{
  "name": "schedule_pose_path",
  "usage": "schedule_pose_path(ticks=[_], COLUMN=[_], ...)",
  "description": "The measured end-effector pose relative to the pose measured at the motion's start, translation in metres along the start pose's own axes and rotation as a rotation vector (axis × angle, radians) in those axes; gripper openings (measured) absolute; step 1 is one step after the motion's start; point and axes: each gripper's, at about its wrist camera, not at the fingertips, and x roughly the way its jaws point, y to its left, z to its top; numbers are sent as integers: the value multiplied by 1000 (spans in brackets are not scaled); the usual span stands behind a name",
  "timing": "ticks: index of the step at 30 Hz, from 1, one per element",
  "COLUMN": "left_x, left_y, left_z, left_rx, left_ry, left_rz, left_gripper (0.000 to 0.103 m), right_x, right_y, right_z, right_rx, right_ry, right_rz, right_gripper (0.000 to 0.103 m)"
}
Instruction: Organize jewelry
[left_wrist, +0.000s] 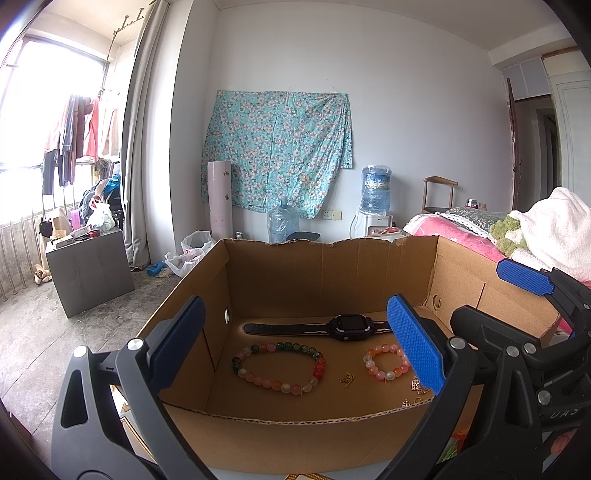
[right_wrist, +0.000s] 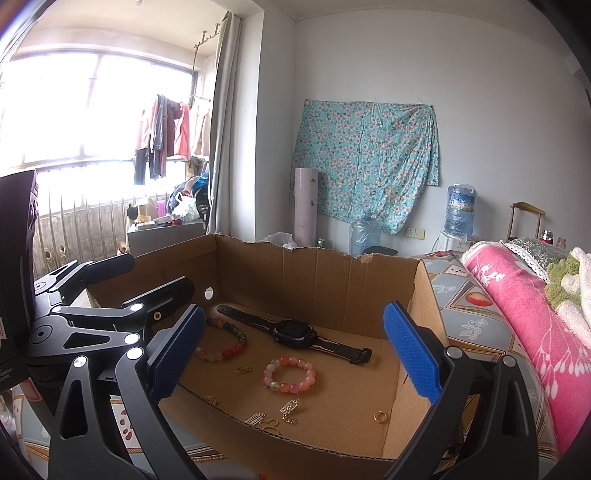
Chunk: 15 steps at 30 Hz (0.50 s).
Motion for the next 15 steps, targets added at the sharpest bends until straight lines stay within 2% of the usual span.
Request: schedule_pose_path(ticks=[15], left_x=[0], left_y=[0], left_z=[0], left_rx=[0], left_ry=[0], left_rz=[0], left_gripper=[95], right_x=[1], right_y=[-1], right_z=[0], right_rx=[0], right_ry=[0], right_rz=[0], right_gripper=[95])
